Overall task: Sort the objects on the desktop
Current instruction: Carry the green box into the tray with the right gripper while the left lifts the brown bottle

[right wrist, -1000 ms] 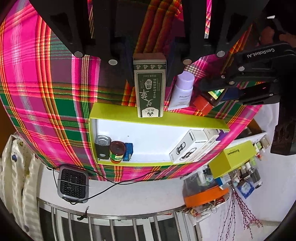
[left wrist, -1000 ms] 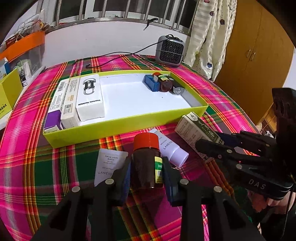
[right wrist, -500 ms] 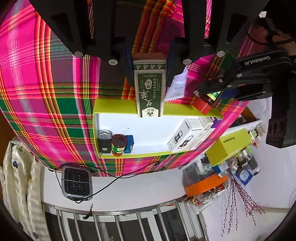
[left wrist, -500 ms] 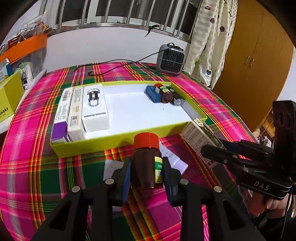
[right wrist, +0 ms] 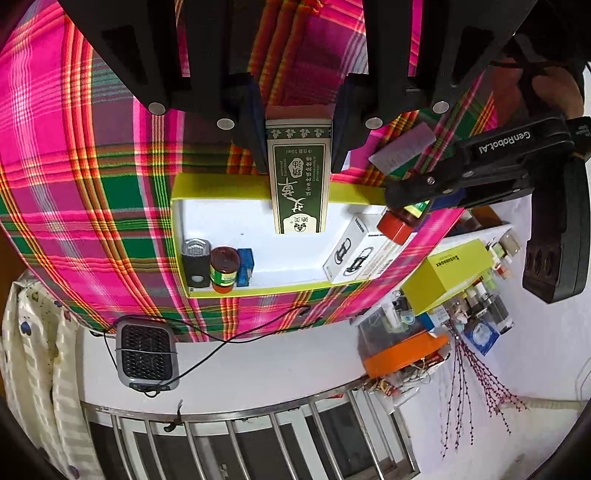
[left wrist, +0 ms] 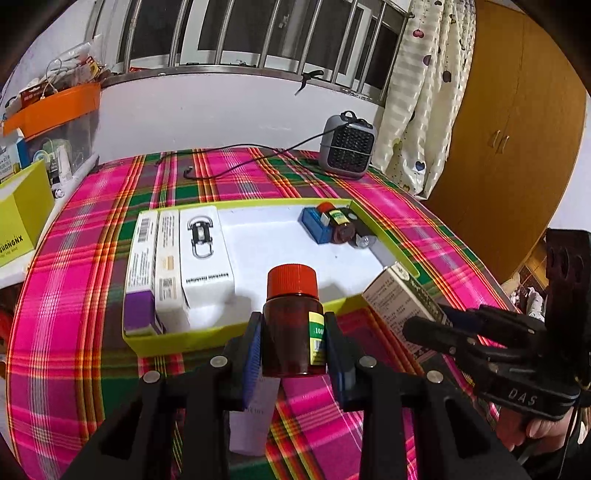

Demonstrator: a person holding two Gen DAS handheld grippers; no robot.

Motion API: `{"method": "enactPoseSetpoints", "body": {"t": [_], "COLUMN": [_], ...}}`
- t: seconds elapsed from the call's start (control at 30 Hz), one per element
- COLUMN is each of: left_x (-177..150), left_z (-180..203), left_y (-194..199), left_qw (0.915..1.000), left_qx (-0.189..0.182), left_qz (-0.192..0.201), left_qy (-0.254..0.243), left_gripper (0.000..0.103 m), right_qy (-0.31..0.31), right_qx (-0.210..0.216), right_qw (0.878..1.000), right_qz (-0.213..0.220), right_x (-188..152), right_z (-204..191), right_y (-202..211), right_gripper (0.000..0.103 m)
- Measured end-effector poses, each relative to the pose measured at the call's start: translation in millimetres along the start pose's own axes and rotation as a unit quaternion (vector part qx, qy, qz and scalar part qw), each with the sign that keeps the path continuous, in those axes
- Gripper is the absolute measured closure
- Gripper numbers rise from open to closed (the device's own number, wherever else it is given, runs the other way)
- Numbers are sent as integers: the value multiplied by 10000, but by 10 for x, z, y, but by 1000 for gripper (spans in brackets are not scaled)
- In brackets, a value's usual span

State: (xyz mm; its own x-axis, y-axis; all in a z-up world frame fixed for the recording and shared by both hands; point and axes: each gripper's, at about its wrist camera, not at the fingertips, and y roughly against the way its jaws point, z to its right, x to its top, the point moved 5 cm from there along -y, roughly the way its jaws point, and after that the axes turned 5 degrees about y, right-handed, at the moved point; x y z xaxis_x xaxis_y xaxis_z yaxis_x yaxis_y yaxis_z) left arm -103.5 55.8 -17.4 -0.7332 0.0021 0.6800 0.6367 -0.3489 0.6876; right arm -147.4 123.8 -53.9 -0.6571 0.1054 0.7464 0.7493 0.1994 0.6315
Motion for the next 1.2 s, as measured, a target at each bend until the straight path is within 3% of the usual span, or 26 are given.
{"method": "enactPoseSetpoints", "body": {"t": [0.6,1.2], "left_x": [437,512], "left_z": [-136,-661], "left_y": [-174,-189], "left_qw": [9993,9949], "left_qx": [213,321], "left_qz": [311,726], "left_qy": [21,620], "left_gripper": [71,71], "right_qy": [28,43], "right_qx": [-90,-69], "right_qw": [9999,9995], "right_qz": [69,-312], "right_x": [276,706], "right_z": [-39,-155], "right_y": [-133,-842], "right_gripper": [71,71]}}
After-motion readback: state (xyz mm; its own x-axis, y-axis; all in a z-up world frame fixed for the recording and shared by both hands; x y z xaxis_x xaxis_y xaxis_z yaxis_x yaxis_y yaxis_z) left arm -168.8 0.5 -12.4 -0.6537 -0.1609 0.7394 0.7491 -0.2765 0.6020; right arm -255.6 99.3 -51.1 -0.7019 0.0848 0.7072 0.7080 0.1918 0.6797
